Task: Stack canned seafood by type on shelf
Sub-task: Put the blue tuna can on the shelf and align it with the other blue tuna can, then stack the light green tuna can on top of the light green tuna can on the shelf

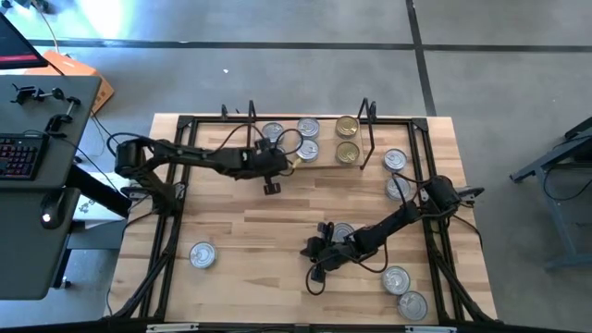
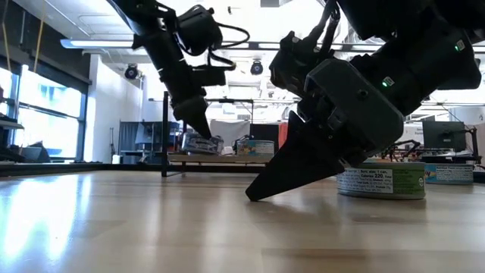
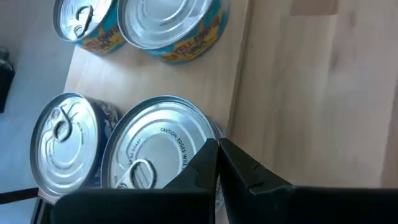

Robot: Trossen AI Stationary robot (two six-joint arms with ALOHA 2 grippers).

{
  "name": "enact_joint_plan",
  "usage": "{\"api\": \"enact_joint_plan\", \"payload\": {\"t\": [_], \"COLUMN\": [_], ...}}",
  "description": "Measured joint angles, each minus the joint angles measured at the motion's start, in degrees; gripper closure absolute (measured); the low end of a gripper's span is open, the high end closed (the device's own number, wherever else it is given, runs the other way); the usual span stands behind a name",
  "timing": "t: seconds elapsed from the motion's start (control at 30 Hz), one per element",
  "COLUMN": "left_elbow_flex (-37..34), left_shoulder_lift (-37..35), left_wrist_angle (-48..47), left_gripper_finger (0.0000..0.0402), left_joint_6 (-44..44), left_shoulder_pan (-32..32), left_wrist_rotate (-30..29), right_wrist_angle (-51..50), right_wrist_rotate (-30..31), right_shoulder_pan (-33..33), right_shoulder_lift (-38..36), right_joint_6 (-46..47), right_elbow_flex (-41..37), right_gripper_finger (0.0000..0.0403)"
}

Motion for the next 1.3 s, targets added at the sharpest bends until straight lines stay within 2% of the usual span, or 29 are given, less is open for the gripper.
{"api": "enact_joint_plan", "payload": {"t": [0.2,0.33,0.47,0.6,0.73,0.87,1.03,1.17,1.3], "left_elbow_flex": [0.0,0.0,0.0,0.0,0.0,0.1,0.1,-0.6,-4.7], "left_shoulder_lift": [0.0,-0.1,-1.7,-6.2,-12.2,-17.3,-18.4,-15.6,-11.3], "left_wrist_angle": [0.1,0.1,-0.2,-1.4,-2.2,-2.5,-2.6,-1.0,10.0], "left_gripper_finger": [0.0389,0.0344,0.0295,0.0272,0.0272,0.0283,0.0299,0.0311,0.0317], "left_joint_6": [-0.2,-0.4,-2.0,-5.6,-9.4,-11.6,-14.9,-17.3,-18.4], "left_shoulder_pan": [1.2,1.2,1.0,-0.7,-4.5,-11.0,-21.0,-27.6,-32.0], "left_wrist_rotate": [-0.1,-0.6,-4.5,-5.0,-4.9,-4.8,-6.1,-8.9,-10.4], "right_wrist_angle": [0.1,0.2,0.3,0.6,-0.4,-5.1,-15.4,-28.4,-40.4], "right_wrist_rotate": [0.0,0.0,0.0,0.0,-1.2,-2.3,-3.1,-6.9,-11.8], "right_shoulder_pan": [0.0,0.0,0.0,0.0,-0.1,-1.1,-2.4,-2.5,0.6], "right_shoulder_lift": [0.0,0.0,0.0,0.0,-1.4,-6.9,-16.1,-23.3,-28.9], "right_joint_6": [0.0,0.0,0.9,1.4,1.2,-1.2,-1.4,0.4,2.3], "right_elbow_flex": [0.0,0.0,0.0,0.0,-0.1,-0.1,-0.1,0.0,0.0], "right_gripper_finger": [0.0402,0.0402,0.0402,0.0402,0.0402,0.0402,0.0394,0.0351,0.0296]}}
